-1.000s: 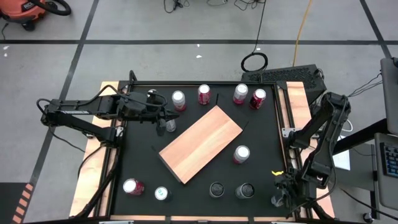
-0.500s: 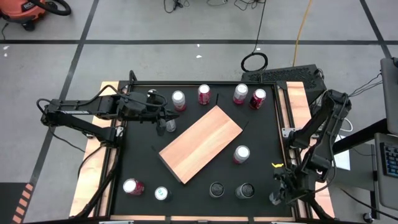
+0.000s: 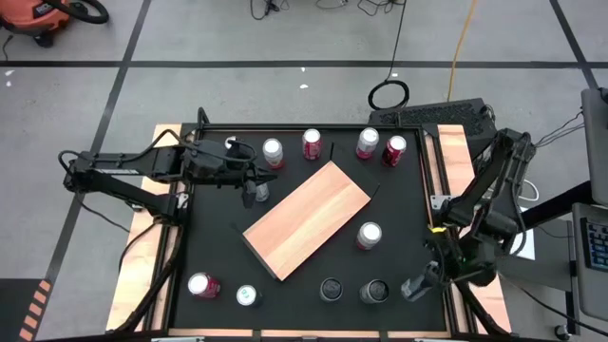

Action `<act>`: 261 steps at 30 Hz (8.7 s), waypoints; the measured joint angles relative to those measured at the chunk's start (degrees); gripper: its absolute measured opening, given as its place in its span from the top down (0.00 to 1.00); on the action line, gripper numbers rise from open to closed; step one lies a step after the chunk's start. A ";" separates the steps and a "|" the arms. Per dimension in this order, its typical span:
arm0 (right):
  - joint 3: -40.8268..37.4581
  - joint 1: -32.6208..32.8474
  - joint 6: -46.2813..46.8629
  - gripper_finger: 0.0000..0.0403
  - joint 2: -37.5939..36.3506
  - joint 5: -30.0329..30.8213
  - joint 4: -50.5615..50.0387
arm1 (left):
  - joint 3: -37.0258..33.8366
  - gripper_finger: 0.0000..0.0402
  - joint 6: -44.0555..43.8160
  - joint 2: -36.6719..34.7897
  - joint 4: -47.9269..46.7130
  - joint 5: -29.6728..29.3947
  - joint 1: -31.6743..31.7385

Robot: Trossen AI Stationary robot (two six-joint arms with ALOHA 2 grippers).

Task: Place canned beverage on shelf
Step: Put the bottom right blue soda can on the shelf

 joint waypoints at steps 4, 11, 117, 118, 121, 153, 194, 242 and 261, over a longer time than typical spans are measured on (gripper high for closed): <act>0.00 0.00 1.58 0.49 -2.97 5.22 0.03 | -0.05 1.00 0.00 1.36 1.49 0.07 -0.20; 0.81 -1.16 1.35 0.49 -5.56 14.55 0.27 | -0.02 1.00 2.10 4.27 6.65 0.17 -2.01; 19.61 -47.84 -29.39 0.49 8.07 9.03 16.45 | 17.09 0.14 33.68 33.13 15.21 -7.83 -5.60; 19.61 -47.84 -29.62 0.49 8.07 9.01 16.79 | 17.08 0.15 33.68 33.19 15.30 -7.82 -5.60; 19.61 -47.84 -29.99 0.49 8.07 9.01 17.15 | 17.20 0.19 33.02 33.66 16.06 -7.90 -5.68; 19.63 -47.80 -32.41 0.48 8.07 8.71 16.43 | 17.11 0.45 31.60 33.86 15.88 -12.98 -7.87; 19.69 -47.84 -89.04 0.17 -6.29 0.73 35.21 | 17.10 0.45 6.48 30.43 33.18 -1.57 -8.69; 19.63 -52.06 -91.36 0.03 8.91 -10.53 57.37 | 17.15 0.42 6.13 31.07 44.38 -9.18 -12.90; 19.63 -52.06 -89.80 0.41 9.25 -10.18 58.82 | 17.15 0.42 5.73 31.07 44.04 -7.50 -12.90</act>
